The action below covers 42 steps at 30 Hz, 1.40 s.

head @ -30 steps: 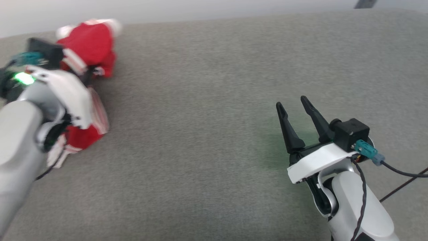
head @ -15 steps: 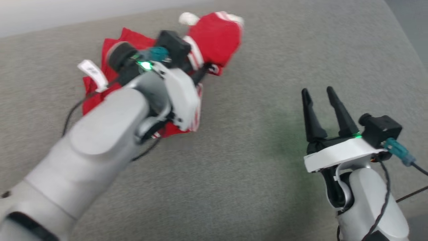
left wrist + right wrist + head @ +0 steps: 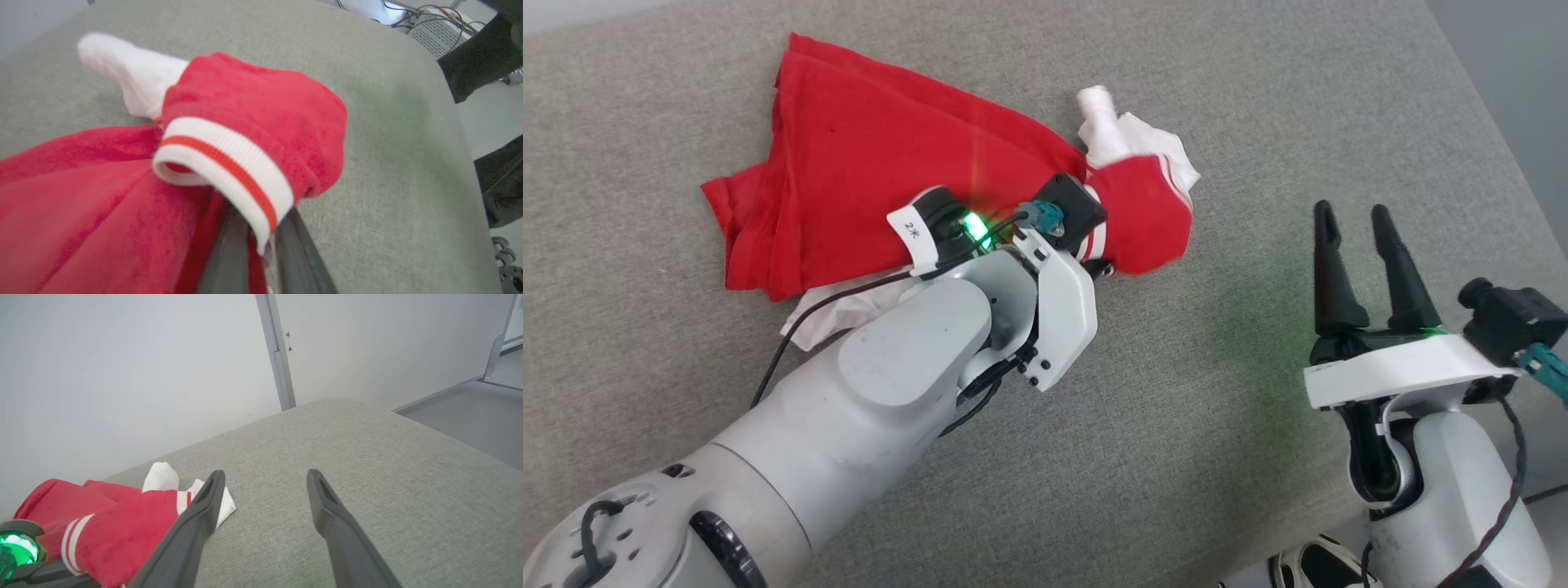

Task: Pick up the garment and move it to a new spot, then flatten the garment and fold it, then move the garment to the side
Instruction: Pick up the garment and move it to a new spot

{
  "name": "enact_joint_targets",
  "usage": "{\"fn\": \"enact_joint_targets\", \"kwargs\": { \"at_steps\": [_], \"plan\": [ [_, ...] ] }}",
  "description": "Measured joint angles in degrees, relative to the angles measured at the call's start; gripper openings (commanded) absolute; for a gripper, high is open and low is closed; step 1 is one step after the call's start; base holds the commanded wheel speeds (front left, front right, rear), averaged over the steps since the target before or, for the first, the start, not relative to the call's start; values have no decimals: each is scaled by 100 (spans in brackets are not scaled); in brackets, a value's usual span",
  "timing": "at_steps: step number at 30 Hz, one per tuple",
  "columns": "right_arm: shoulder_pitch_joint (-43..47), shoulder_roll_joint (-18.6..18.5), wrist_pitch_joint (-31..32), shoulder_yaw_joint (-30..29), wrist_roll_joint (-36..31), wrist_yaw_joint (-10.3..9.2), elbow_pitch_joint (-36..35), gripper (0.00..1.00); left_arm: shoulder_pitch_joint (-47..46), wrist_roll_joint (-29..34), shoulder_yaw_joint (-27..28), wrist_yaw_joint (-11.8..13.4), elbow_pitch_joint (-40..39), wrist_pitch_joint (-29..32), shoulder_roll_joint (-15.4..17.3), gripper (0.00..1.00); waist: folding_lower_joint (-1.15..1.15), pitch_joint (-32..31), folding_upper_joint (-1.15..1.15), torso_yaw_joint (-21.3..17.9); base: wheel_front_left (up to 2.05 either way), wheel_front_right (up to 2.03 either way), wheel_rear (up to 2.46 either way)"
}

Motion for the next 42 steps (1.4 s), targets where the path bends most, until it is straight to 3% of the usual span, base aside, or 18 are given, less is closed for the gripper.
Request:
{"fn": "enact_joint_targets", "kwargs": {
  "at_steps": [8, 10, 13, 14, 15, 20, 28, 37, 42],
  "plan": [
    [102, 0, 0, -180, 46, 0, -68, 100, -7, 48, -186, 0, 248, 520, -94, 0, 0, 140, 0, 7, 0, 0, 0],
    [104, 1, 0, -174, 19, 0, -74, 100, -8, 69, -186, 0, 245, 593, -115, 15, 0, 150, 0, 43, 0, 0, 0],
    [91, 2, 0, -165, -22, 0, -91, 100, -7, 233, -182, 0, 185, 790, -119, 52, 0, 142, 0, 95, 0, 0, 0],
    [80, 1, 1, -159, -51, 0, -110, 100, -4, 299, -186, 0, 154, 817, -112, 90, 0, 131, 0, 117, 0, 0, 0],
    [70, 3, 0, -158, -63, 0, -126, 100, -1, 307, -191, 0, 142, 821, -107, 100, 0, 118, 0, 141, 0, 0, 0],
    [73, 3, 0, -171, -199, 0, -131, 100, 7, 231, -258, -11, 110, 649, -140, 100, 0, 29, 0, 285, 0, 0, 0],
    [138, -37, 0, -256, -681, 0, -53, 100, -66, -394, -245, 0, 5, -179, -45, 100, 0, -307, 0, 752, 0, 0, 0],
    [306, -634, 1, -88, -907, 0, 151, 100, 428, -851, -77, 8, -90, -1174, 155, 100, 0, -774, 0, 1426, 0, 0, 0],
    [504, -1021, 1, -75, -925, 0, 268, 100, 1244, -1162, 338, 204, 23, -1662, 380, 100, 0, -1056, 0, 1851, 0, 0, 0]
  ]
}}
